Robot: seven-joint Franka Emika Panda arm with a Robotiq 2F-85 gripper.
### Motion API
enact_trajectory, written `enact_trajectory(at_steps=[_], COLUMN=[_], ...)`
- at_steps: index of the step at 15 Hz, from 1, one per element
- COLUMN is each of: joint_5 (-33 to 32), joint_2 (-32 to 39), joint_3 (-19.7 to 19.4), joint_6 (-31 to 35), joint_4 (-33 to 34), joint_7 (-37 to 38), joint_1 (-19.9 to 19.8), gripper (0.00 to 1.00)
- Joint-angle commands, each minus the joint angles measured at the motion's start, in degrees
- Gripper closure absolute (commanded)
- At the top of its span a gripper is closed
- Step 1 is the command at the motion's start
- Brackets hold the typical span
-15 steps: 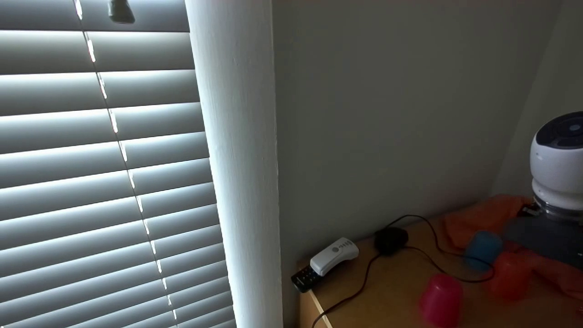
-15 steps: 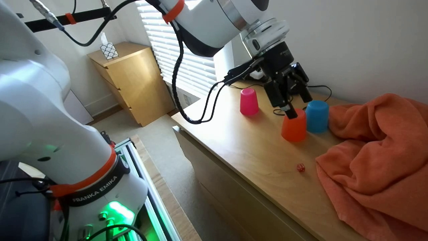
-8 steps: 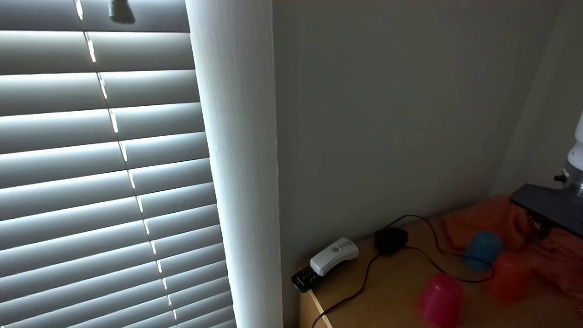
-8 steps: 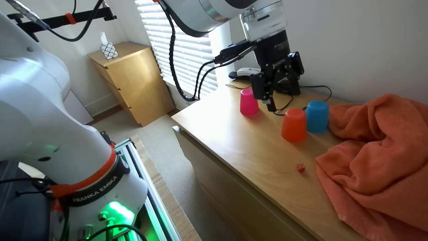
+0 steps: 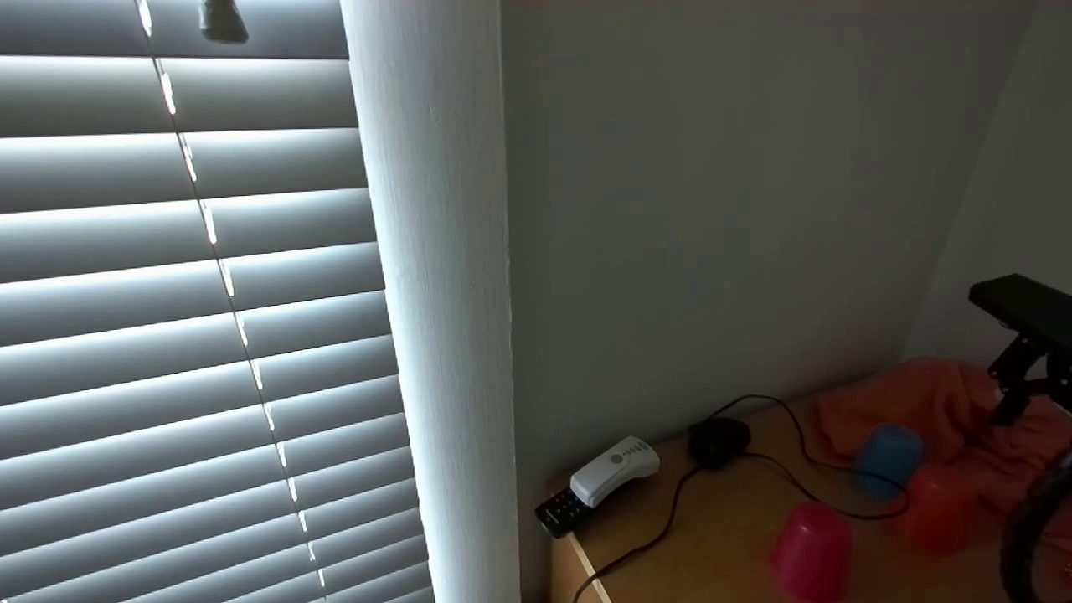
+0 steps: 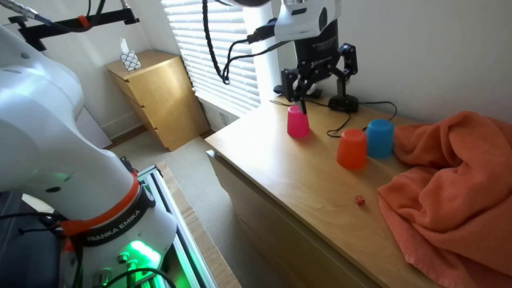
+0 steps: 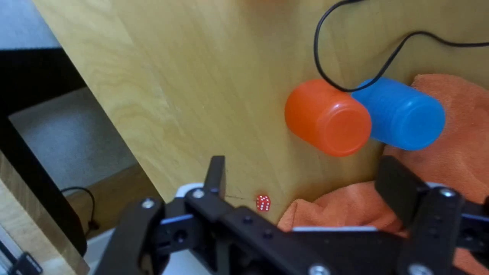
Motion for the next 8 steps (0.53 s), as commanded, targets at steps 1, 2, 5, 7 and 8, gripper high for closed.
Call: enact_trajectory(at_steps=[1,2,5,7,8], joint_5=[9.03,10.28,9.16,9.62,9.69], joint_2=[-4.41,-5.03,-3.3,-3.97,-4.06], joint_3=[-0.87,-0.75,0.44,0.46,0.46], joint_6=[1.27,1.14,-0.18,-0.18,-0.18], joint_4=[-2.78,-2.85,-0.69,-1.03,-1.1], joint_7=[-0.72,-0.73,-0.28,-0.24,-0.22], joint_1=[0.62,0.44,-0.55,-0.59,-0.6], gripper=[0.0,0.0,0.0,0.0,0.0])
